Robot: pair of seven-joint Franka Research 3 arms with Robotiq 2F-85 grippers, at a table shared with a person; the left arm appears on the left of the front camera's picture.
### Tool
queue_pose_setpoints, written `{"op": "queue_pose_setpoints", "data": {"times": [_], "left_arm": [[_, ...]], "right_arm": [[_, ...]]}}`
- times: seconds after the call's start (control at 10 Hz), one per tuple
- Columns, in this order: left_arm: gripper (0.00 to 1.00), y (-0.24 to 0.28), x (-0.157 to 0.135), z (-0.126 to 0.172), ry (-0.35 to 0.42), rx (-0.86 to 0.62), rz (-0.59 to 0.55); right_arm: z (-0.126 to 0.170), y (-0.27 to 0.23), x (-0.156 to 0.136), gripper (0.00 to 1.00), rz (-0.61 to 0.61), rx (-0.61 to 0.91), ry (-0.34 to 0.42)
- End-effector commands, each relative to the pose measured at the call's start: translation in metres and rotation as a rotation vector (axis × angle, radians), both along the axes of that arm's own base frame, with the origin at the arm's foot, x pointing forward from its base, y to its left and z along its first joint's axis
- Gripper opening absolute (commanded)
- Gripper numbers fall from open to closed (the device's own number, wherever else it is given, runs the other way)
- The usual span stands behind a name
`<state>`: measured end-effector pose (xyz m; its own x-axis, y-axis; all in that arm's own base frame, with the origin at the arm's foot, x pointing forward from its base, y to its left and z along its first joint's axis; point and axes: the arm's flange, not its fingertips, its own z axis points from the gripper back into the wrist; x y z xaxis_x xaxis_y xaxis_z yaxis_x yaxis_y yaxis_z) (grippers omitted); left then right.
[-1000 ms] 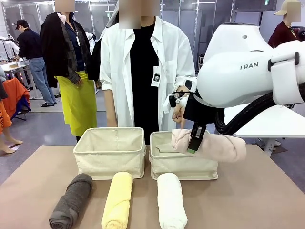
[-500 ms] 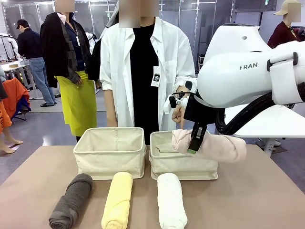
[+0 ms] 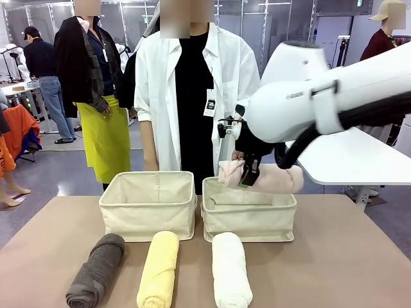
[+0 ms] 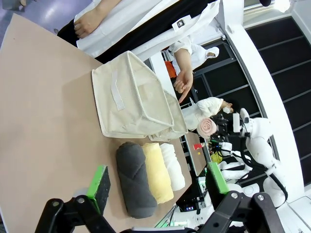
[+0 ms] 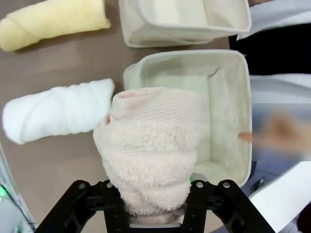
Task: Divide the towels into two baskets.
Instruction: Pick up one hotel-folded towel and place it in the Fabric basket indicated by the person.
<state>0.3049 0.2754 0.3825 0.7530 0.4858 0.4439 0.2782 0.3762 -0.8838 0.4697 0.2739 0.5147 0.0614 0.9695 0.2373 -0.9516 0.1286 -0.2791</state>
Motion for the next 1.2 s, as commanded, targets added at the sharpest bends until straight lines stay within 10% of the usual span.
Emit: {"op": "queue_pose_setpoints", "data": {"times": [0.0, 1.0, 1.1], "left_arm": [[1.00, 0.002, -0.003, 0.001, -0.010, -0.002, 0.002], [1.00, 0.002, -0.003, 0.001, -0.010, -0.002, 0.002], [1.00, 0.002, -0.003, 0.001, -0.010, -0.002, 0.002]], "right_arm": [[-0.008, 0.008, 0.038, 0.37, 0.074, -0.024, 0.010], [-0.120, 0.025, 0.135, 0.37, 0.044, -0.105, -0.052], [-0.119, 0.024, 0.133, 0.63, 0.030, -0.100, -0.049]]}}
